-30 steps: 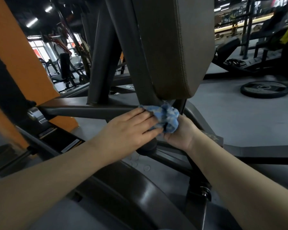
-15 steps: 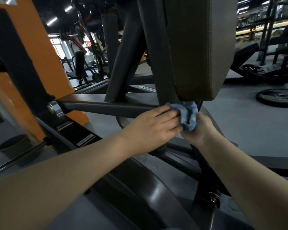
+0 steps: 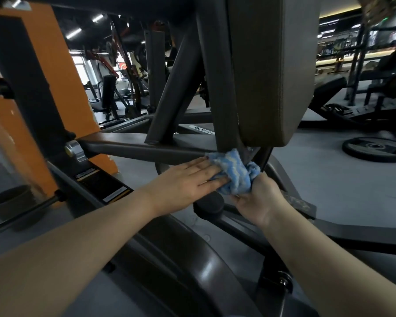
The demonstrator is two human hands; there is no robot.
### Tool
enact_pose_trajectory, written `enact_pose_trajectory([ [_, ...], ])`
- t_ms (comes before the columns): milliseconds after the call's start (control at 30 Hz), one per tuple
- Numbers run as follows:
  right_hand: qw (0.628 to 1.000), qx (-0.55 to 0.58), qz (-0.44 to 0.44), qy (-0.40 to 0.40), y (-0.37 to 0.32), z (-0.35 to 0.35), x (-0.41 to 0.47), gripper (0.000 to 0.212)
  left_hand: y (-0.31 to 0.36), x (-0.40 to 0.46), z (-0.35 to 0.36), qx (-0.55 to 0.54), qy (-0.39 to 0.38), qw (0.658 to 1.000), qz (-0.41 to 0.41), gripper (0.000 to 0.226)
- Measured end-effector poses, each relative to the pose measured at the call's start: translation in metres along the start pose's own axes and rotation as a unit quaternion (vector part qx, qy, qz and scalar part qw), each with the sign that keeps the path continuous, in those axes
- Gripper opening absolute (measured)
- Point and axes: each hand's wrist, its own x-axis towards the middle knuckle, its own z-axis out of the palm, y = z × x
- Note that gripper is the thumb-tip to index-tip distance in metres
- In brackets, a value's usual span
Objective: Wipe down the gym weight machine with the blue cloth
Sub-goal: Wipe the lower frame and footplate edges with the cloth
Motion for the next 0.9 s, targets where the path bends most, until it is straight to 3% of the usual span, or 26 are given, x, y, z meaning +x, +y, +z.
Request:
enact_pose_trajectory([
  [267, 0.999, 0.014, 0.036, 0.03, 0.011, 0.007, -0.015, 0.032, 0.01, -0.011, 0.005, -0.068, -0.038, 0.991, -0.107, 0.048],
  [433, 0.998, 0.065, -0.003, 0.013, 0.017, 0.004, -0.027, 0.031, 0.031, -0.013, 0.005, -0.181, -0.046, 0.96, -0.207, 0.042],
  [533, 0.996, 0.031, -0.088, -0.008, 0.017, 0.005, -0.035, 0.027, 0.049, -0.006, -0.008, -0.319, 0.016, 0.903, -0.286, 0.042],
  [700, 0.957, -0.188, -0.218, 0.036, 0.026, 0.007, -0.037, 0.042, 0.069, 0.029, -0.025, -0.466, 0.11, 0.743, -0.467, 0.018],
  [833, 0.944, -0.217, -0.244, 0.038, 0.025, 0.008, -0.034, 0.042, 0.062, 0.054, -0.026, -0.469, 0.142, 0.694, -0.527, 0.038],
  [900, 0.931, -0.252, -0.259, 0.051, 0.024, 0.007, -0.035, 0.034, 0.063, 0.056, -0.024, -0.435, 0.148, 0.716, -0.526, 0.035],
])
